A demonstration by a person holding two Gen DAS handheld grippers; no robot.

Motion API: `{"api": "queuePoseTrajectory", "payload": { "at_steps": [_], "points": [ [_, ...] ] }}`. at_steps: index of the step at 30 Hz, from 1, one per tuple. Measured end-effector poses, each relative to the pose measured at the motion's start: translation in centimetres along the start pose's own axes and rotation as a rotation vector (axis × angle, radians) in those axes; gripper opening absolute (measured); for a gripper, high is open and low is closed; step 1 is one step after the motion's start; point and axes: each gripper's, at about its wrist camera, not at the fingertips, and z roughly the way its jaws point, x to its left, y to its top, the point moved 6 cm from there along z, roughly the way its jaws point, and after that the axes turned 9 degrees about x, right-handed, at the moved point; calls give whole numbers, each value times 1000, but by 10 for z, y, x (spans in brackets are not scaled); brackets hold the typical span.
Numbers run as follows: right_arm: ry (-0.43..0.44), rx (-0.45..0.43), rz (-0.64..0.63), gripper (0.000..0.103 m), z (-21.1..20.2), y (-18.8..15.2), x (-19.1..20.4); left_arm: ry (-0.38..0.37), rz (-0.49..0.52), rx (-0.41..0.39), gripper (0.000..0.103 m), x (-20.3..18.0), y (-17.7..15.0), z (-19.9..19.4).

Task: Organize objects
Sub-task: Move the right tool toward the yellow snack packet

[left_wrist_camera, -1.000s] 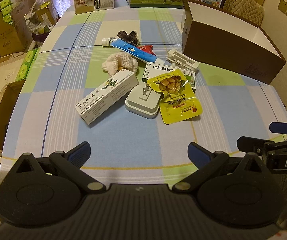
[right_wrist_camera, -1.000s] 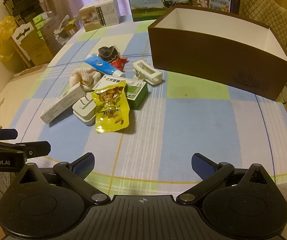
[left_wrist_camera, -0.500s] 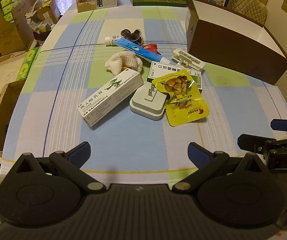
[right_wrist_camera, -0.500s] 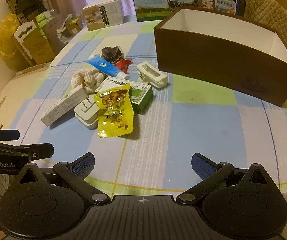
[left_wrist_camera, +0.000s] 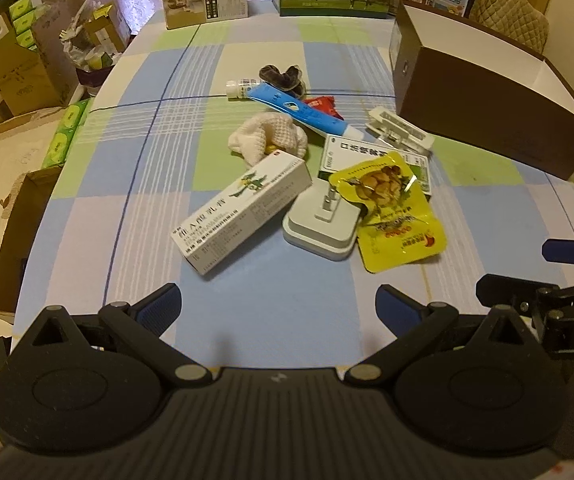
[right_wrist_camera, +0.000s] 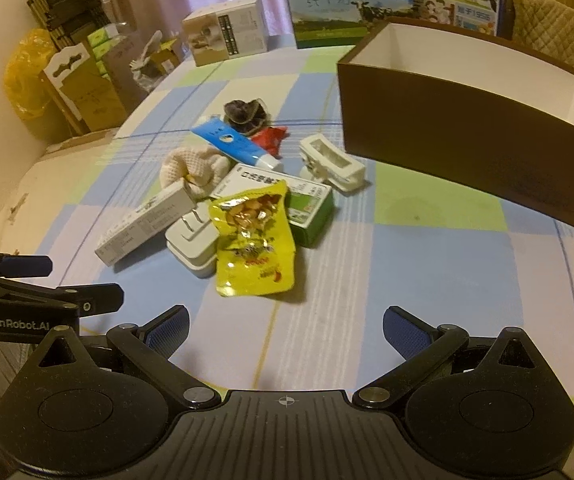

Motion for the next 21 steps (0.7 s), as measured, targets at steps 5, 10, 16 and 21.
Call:
{"api": "queuePoseTrajectory", "payload": {
  "at_steps": [5, 10, 16, 21],
  "points": [
    [53, -20, -3, 100, 10, 7, 2, 12, -8, -1, 102, 7, 5, 7],
    [79, -31, 7, 92, 25, 15, -1, 18, -20, -2, 102, 13, 10, 15],
    [131, -45, 32, 82, 45, 23, -9, 12, -29, -3, 102, 21, 14, 27],
    [181, -47, 42, 68, 63, 29, -16, 15, -21, -12, 102, 27, 21, 35]
  ]
}}
